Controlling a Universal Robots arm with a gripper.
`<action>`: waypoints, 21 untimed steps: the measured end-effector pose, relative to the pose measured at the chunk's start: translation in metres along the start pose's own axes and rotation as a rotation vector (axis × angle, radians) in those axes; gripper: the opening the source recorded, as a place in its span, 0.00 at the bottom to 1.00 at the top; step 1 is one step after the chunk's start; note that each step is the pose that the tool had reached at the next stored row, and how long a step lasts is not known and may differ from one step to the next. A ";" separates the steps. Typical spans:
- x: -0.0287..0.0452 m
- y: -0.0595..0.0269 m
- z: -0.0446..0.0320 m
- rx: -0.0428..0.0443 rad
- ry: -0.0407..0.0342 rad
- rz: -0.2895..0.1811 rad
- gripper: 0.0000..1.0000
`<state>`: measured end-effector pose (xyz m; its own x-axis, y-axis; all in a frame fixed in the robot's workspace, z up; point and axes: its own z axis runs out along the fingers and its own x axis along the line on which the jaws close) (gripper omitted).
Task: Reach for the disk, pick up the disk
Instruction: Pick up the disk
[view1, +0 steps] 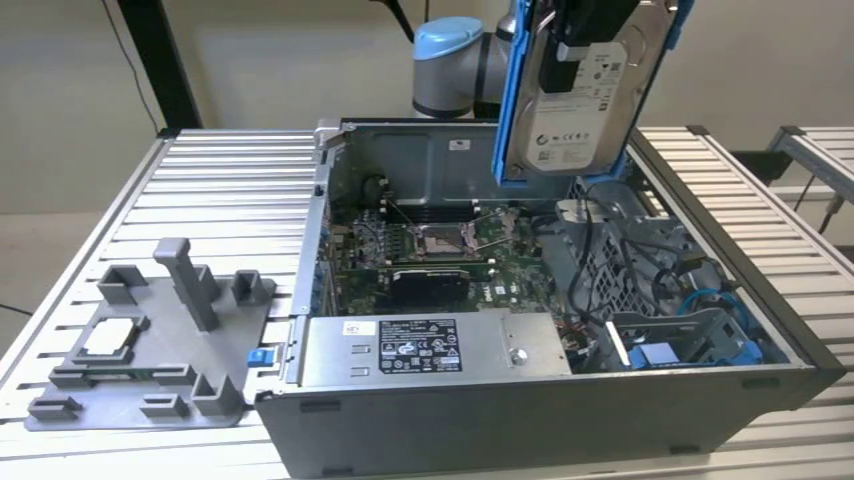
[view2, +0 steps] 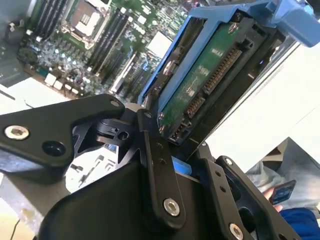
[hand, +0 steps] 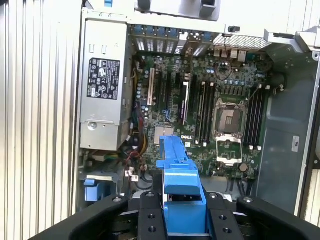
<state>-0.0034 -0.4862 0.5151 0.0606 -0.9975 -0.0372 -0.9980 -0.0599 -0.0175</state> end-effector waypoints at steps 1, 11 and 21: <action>0.0040 0.0001 0.0000 0.0000 -0.0001 0.000 0.00; 0.0417 0.0006 0.0000 -0.0002 -0.0001 0.000 0.00; 0.0506 -0.0002 0.0049 0.0019 0.0009 0.059 0.00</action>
<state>-0.0001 -0.5365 0.5083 0.0014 -0.9993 -0.0373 -0.9999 -0.0008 -0.0172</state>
